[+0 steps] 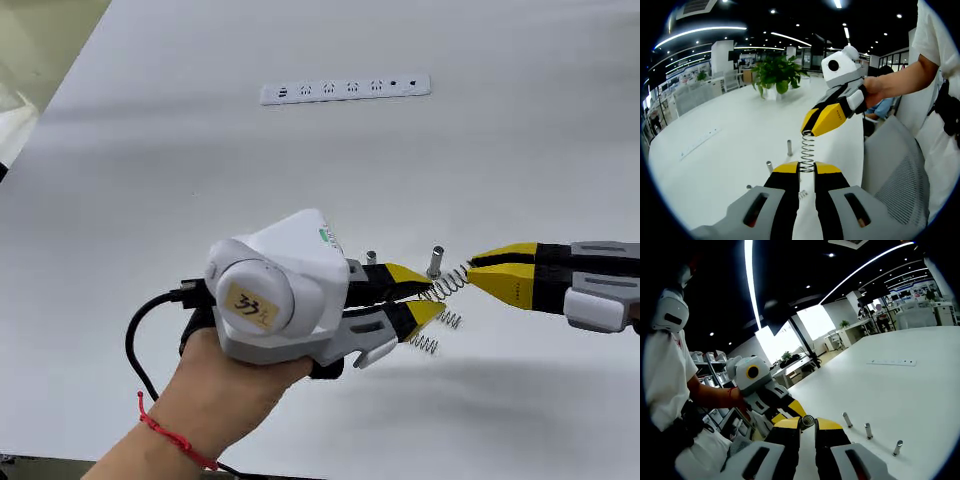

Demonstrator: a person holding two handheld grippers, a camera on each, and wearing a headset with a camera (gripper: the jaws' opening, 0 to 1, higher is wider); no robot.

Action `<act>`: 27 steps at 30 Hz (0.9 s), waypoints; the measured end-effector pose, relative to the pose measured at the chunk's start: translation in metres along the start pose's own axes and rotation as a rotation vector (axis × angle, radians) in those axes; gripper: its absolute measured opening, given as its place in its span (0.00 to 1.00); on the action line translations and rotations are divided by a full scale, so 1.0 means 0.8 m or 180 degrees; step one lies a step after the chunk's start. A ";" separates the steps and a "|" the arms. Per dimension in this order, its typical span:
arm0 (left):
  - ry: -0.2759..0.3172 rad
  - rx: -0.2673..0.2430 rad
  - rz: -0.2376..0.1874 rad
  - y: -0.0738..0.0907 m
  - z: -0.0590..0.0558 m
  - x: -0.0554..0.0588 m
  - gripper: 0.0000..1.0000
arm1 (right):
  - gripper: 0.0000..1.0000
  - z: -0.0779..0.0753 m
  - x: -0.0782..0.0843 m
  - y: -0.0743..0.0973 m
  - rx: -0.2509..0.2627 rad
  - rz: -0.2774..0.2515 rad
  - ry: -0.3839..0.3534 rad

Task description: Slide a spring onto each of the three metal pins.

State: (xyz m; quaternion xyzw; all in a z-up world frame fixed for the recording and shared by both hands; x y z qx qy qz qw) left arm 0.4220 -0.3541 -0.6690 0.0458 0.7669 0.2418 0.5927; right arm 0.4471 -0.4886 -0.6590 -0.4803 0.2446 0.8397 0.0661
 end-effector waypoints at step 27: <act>0.0022 0.0072 -0.0031 -0.005 -0.005 0.003 0.07 | 0.06 0.018 -0.011 0.001 0.0007 0.0194 0.0466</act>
Point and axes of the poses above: the centre of the closed fingertips' face, and the gripper's own axes: y roughly backward along the fingers, z roughly to its left, x roughly out of its underside, the point moved 7 cm from there along y, roughly backward along the fingers, and after that the axes turned 14 degrees about x, right-handed, at the moved point
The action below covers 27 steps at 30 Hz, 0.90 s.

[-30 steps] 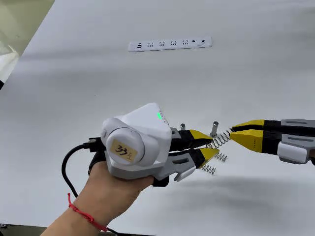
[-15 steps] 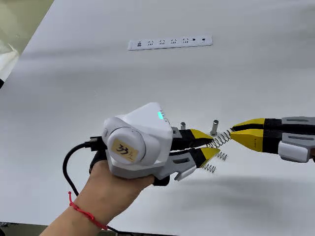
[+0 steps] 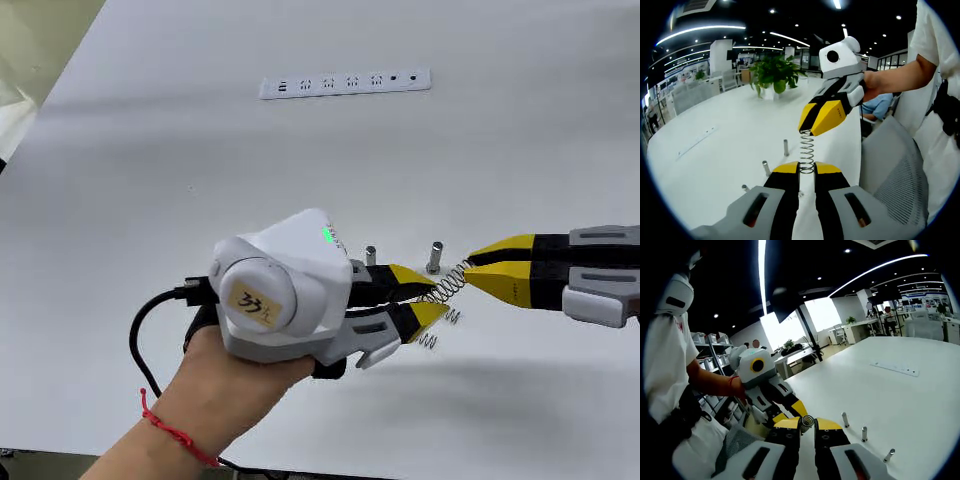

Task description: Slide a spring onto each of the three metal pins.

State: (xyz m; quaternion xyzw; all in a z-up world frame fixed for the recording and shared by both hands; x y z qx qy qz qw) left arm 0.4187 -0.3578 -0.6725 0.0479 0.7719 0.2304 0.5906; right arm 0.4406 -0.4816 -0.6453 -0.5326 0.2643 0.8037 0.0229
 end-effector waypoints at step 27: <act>-0.0081 0.0070 0.0048 -0.009 -0.002 -0.001 0.08 | 0.06 0.001 -0.012 0.006 0.0036 0.0183 0.0630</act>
Point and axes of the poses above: the centre of the closed fingertips' face, and the gripper's own axes: y roughly backward along the fingers, z roughly to its left, x roughly out of its underside, the point moved 7 cm from there along y, roughly backward along the fingers, and after that the axes turned 14 degrees about x, right-handed, at the moved point
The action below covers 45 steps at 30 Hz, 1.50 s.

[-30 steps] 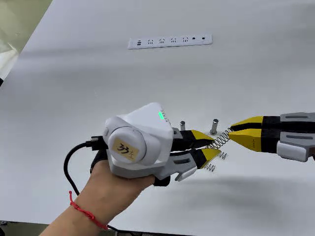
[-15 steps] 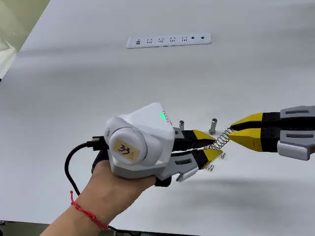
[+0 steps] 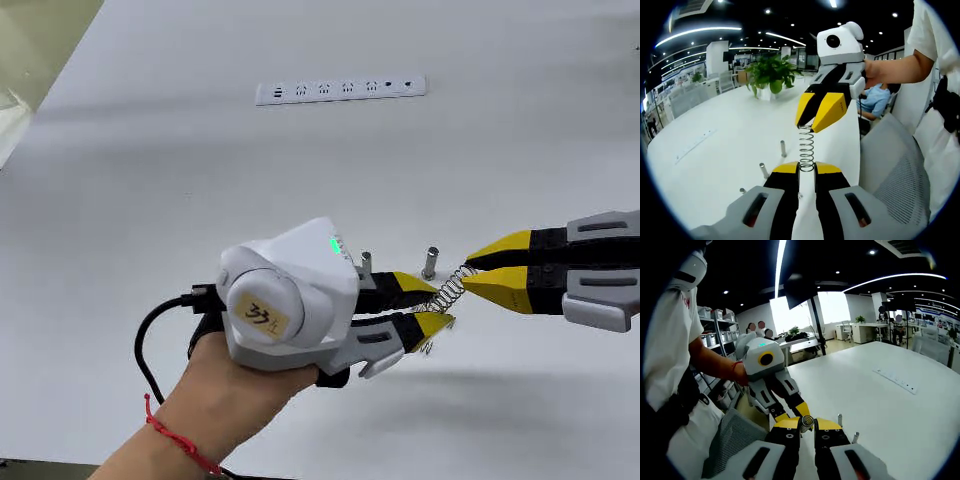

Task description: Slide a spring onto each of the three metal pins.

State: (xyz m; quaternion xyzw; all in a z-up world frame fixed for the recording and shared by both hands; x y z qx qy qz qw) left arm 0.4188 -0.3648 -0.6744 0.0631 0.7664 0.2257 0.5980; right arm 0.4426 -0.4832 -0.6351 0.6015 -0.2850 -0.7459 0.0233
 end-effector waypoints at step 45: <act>0.0254 0.0132 -0.0298 -0.003 -0.002 0.001 0.06 | 0.07 0.009 -0.017 0.005 -0.0008 0.0160 0.0551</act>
Point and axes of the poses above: the centre of the closed fingertips' face, and the gripper's own axes: y roughly backward along the fingers, z roughly to its left, x roughly out of its underside, the point moved 7 cm from there along y, roughly backward along the fingers, and after that the axes turned 14 degrees about x, right-handed, at the moved point
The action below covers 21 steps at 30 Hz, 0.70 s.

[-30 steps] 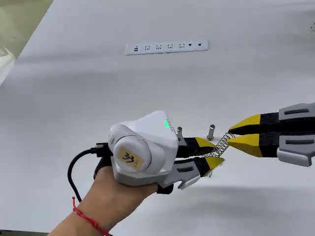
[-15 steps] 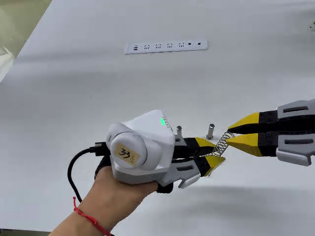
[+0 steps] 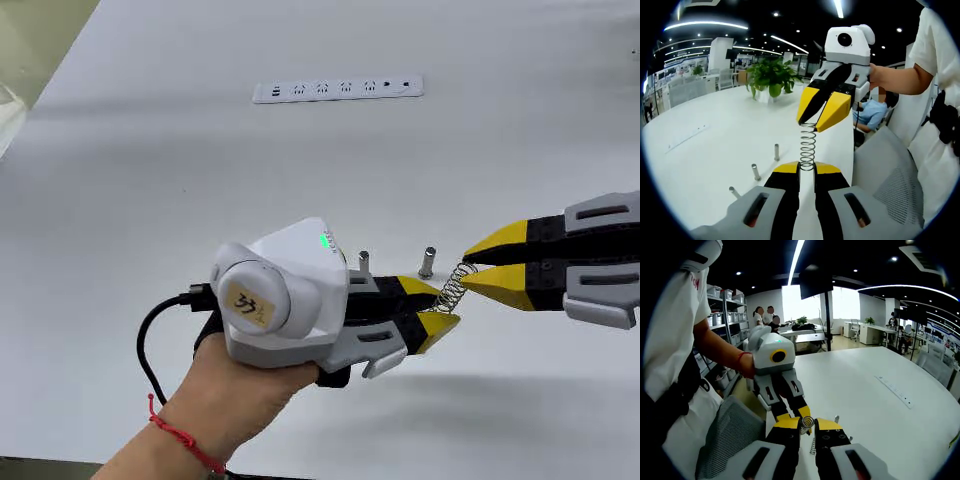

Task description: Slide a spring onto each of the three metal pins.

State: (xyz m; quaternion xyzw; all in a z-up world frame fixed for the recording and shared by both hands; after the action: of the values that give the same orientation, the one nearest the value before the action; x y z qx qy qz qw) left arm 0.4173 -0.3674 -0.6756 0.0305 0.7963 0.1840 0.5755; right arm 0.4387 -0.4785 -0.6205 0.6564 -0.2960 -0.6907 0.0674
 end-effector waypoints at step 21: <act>-0.0107 0.0124 0.0091 -0.014 -0.002 -0.006 0.06 | 0.22 -0.015 -0.024 -0.010 -0.0916 0.1027 0.1317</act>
State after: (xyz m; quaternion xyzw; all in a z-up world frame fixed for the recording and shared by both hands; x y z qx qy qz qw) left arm 0.4193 -0.3794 -0.6747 0.0561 0.7894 0.1761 0.5853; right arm 0.4545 -0.4666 -0.6070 0.7115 -0.2754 -0.5574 0.3275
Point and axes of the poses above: the centre of the closed fingertips' face, and the gripper's own axes: y roughly backward along the fingers, z roughly to its left, x roughly out of its underside, the point moved 7 cm from there along y, roughly backward along the fingers, and after that the axes turned 14 degrees about x, right-handed, at the moved point
